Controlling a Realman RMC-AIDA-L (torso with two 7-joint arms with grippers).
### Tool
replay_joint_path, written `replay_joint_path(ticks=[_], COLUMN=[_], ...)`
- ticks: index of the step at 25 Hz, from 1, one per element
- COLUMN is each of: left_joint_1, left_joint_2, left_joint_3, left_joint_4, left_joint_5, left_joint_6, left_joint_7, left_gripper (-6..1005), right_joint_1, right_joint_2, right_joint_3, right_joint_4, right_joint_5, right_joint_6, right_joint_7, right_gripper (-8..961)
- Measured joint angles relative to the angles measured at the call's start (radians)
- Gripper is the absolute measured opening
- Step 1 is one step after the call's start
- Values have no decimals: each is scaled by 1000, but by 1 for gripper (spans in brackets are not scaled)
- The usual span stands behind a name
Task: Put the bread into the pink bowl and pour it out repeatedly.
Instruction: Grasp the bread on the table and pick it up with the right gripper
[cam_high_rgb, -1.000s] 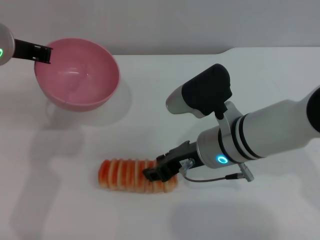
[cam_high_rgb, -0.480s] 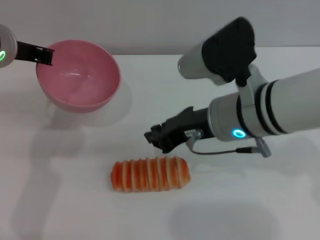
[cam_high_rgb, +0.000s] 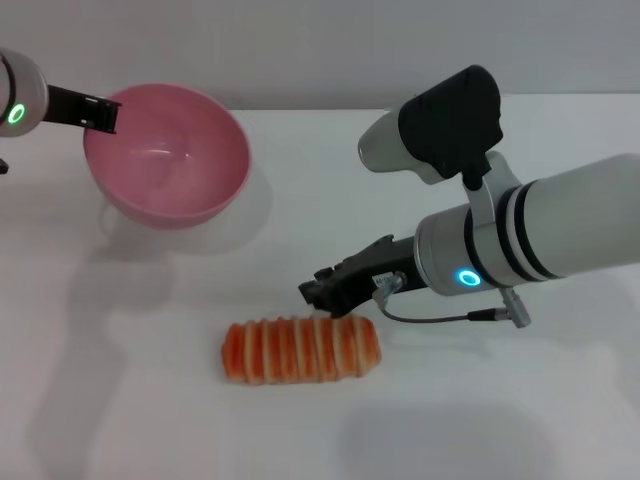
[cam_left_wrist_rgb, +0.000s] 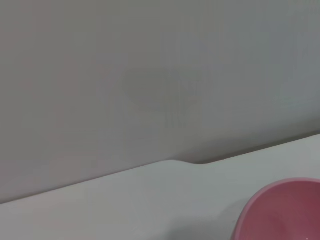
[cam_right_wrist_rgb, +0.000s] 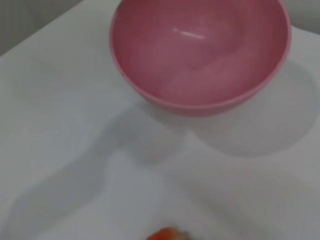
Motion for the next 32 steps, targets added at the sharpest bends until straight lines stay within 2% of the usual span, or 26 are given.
replay_joint_path(ticks=[3, 14, 22, 32], left_joint_1=[-5, -15, -22, -28], left_joint_2=[0, -2, -2, -2], left_joint_3=[3, 3, 5, 7], left_joint_4=[0, -12, -18, -24], left_joint_5=[0, 0, 0, 0], left_joint_6=[0, 0, 1, 2], left_joint_7=[-1, -2, -4, -4], left_gripper=[29, 29, 29, 30], right_joint_1=[1, 4, 29, 59], right_joint_2=[0, 2, 2, 5], right_joint_3=[-1, 1, -32, -51], right_joint_4=[19, 27, 95, 192], right_joint_5=[4, 6, 6, 42], right_joint_6=[-17, -27, -45, -79], right_joint_7=[-6, 11, 13, 8], right_gripper=[102, 582, 750, 750])
